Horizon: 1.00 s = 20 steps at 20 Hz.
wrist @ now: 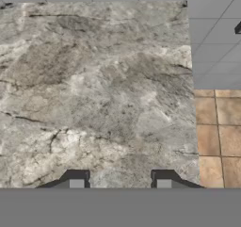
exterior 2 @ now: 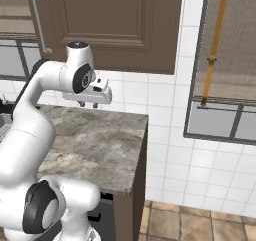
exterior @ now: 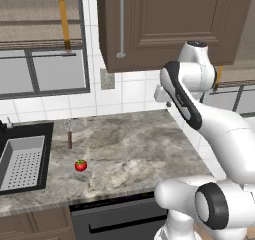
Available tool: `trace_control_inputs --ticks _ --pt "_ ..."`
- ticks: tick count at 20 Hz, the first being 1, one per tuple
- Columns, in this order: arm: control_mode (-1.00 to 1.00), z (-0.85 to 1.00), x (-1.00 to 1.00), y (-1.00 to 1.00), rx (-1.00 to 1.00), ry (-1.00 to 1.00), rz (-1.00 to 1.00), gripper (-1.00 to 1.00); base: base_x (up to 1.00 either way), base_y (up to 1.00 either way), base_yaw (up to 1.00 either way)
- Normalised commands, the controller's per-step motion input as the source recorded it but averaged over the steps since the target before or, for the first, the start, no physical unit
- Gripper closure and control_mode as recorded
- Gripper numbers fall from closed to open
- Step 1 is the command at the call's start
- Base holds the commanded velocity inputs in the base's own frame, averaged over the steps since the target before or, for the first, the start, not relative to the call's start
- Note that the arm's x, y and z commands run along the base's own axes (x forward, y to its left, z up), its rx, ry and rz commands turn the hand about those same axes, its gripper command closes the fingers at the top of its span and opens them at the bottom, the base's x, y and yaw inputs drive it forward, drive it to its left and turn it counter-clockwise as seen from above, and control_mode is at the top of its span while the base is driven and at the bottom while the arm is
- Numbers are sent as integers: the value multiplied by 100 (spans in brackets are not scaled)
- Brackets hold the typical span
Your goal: Open the cabinet. Pick the soap dispenser and place it next to the sink. Then close the cabinet.
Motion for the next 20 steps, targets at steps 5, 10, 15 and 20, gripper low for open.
trace_control_inputs --ticks 5,10,15,20 --pt "-100 0 -15 4 0 -5 2 -100 0 0 0" --pt "-100 8 -28 35 -10 -38 0 -100 0 0 0" --pt "-100 33 -9 58 -17 -44 0 -100 0 0 0" --pt "-100 42 1 56 -9 -25 0 -100 0 0 0"
